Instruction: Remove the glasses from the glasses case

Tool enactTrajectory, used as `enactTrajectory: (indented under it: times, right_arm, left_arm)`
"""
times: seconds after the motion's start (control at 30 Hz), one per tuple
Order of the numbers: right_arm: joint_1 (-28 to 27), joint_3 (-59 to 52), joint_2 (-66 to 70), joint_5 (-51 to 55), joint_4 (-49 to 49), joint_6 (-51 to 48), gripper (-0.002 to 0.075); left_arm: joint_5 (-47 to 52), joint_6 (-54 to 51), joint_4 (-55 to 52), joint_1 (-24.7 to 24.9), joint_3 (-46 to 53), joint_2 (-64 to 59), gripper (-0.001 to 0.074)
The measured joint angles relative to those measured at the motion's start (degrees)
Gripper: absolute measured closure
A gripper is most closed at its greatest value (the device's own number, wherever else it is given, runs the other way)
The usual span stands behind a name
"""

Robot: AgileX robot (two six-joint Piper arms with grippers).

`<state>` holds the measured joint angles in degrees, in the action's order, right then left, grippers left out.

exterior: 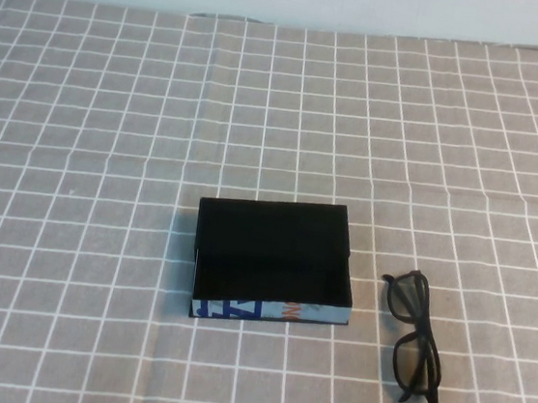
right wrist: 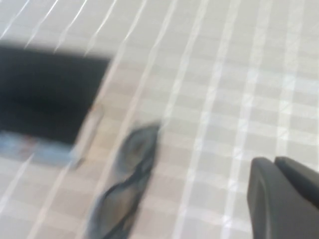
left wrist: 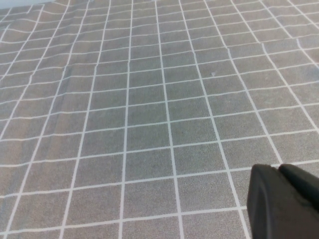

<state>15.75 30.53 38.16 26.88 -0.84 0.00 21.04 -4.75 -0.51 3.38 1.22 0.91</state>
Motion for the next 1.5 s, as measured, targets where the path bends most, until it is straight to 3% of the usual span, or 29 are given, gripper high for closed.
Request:
enactTrajectory:
  times: [0.17,0.37,0.6,0.97,1.17,1.5]
  right_arm:
    - [-7.56,-17.17,-14.07,-17.56,-0.40,-1.42,0.0743]
    - [-11.70,-30.15,-28.63,-25.23,-0.40,-1.65,0.0743]
    - [-11.84,-32.12,-38.40,-22.61,-0.29,-1.68,0.0743]
    - [-11.84,-32.12,-38.58,-15.22,1.73,-2.27,0.0743]
    - [-11.84,-32.12,-38.58,-9.67,8.82,-9.78,0.0743]
    - [-11.93,-32.12,-38.58,-8.97,10.08,-10.87,0.0743]
  left_arm:
    - [0.00,0.00,0.00,0.00,0.00,0.00,0.0739]
    - [0.00,0.00,0.00,0.00,0.00,0.00,0.0739]
    - [0.00,0.00,0.00,0.00,0.00,0.00,0.0739]
    - [0.00,0.00,0.00,0.00,0.00,0.00,0.0739]
    - [0.00,0.00,0.00,0.00,0.00,0.00,0.0739]
    - [0.00,0.00,0.00,0.00,0.00,0.00,0.0739]
